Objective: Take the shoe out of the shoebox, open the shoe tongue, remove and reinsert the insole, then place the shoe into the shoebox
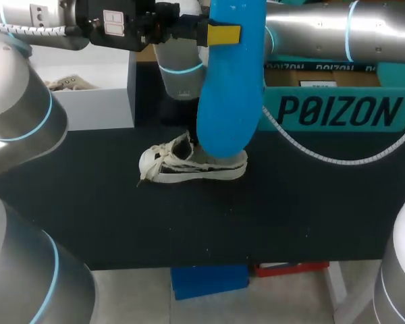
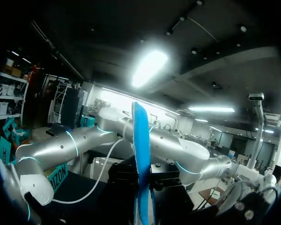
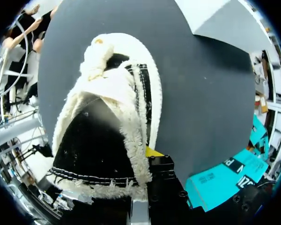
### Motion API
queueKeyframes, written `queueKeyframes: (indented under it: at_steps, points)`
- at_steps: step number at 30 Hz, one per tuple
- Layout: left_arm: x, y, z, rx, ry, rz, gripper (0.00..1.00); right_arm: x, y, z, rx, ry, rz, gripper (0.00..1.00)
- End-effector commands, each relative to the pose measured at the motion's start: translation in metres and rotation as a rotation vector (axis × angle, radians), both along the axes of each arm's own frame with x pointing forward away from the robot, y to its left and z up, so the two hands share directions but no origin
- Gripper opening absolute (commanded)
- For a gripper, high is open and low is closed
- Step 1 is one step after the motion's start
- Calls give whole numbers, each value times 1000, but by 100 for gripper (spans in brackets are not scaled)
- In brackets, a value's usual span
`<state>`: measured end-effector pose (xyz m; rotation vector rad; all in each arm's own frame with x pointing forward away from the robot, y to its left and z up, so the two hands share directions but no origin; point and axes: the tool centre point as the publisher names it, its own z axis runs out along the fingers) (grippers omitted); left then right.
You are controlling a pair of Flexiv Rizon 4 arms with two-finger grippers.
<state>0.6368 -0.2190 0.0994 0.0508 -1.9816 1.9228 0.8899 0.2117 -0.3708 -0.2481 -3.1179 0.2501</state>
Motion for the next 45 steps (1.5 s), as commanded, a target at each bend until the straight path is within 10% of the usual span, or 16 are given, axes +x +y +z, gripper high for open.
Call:
queueKeyframes:
  at_steps: [1,20,45]
  points:
    - [0,-1,-1,0,0,2,0,2,-15,50,-100,-38,-340,0]
    - [0,-1,-1,0,0,2,0,6,-40,68,-250,-87,-1410,0]
    - [0,-1,-1,0,0,2,0,-13,-19,17,-186,-78,-1606,0]
